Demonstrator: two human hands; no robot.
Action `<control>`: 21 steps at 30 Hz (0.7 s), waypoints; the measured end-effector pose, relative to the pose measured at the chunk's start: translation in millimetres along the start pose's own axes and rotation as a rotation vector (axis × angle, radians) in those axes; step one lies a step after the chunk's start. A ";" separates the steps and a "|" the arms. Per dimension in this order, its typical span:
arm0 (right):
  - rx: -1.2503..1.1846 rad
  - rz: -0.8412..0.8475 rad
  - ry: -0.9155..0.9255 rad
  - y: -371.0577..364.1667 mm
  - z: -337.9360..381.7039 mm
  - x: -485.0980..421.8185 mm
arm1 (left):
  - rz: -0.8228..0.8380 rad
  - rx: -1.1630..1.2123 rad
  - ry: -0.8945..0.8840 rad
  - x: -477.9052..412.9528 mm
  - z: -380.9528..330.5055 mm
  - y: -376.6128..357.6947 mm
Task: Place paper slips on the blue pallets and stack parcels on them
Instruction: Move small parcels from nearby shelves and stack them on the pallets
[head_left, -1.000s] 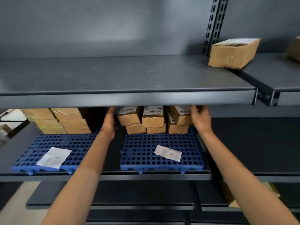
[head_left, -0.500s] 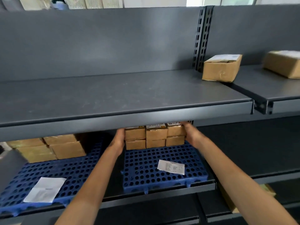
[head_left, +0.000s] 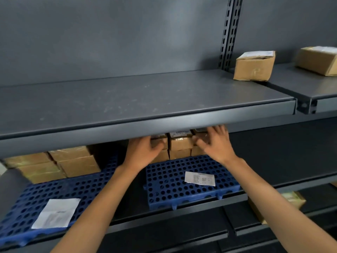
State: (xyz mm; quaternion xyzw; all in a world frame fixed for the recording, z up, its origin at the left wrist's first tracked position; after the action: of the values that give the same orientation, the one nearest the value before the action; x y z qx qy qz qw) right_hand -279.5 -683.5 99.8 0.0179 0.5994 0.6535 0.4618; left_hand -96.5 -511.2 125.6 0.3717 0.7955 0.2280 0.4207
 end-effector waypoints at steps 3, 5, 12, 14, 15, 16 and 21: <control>0.165 0.148 0.074 -27.6 23.0 -0.7 | 0.161 -0.378 -0.028 -10.8 -3.9 -29.0; 0.243 0.119 0.127 -35.8 29.3 2.3 | 0.201 -0.513 -0.022 -14.0 7.3 -44.3; 0.262 -0.020 0.126 -42.0 35.7 -1.9 | 0.122 -0.522 0.030 -12.2 21.4 -51.4; 0.254 -0.049 0.134 -42.0 37.2 -0.6 | 0.090 -0.522 0.016 -12.3 20.5 -51.6; 0.243 -0.052 0.140 -42.4 37.3 0.6 | 0.085 -0.525 0.009 -11.8 19.9 -52.0; 0.231 -0.051 0.144 -42.1 37.0 2.0 | 0.084 -0.538 -0.003 -11.7 19.5 -53.0; 0.065 0.002 0.155 -29.8 32.6 3.5 | 0.039 -0.509 -0.071 -12.5 11.9 -44.0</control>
State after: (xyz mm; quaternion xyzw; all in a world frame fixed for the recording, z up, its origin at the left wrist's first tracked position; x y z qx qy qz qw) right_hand -245.3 -660.6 83.2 -0.0173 0.6544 0.6335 0.4125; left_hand -99.5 -547.7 95.7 0.2772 0.6900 0.4157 0.5237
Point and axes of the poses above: each hand's wrist, its own x-axis away from the middle knuckle, its own y-axis out of the back of the hand, z = x × y, the point moved 8 cm from there along -x, towards the middle knuckle, and after that the axes turned 5 degrees about x, right-handed, at the moved point
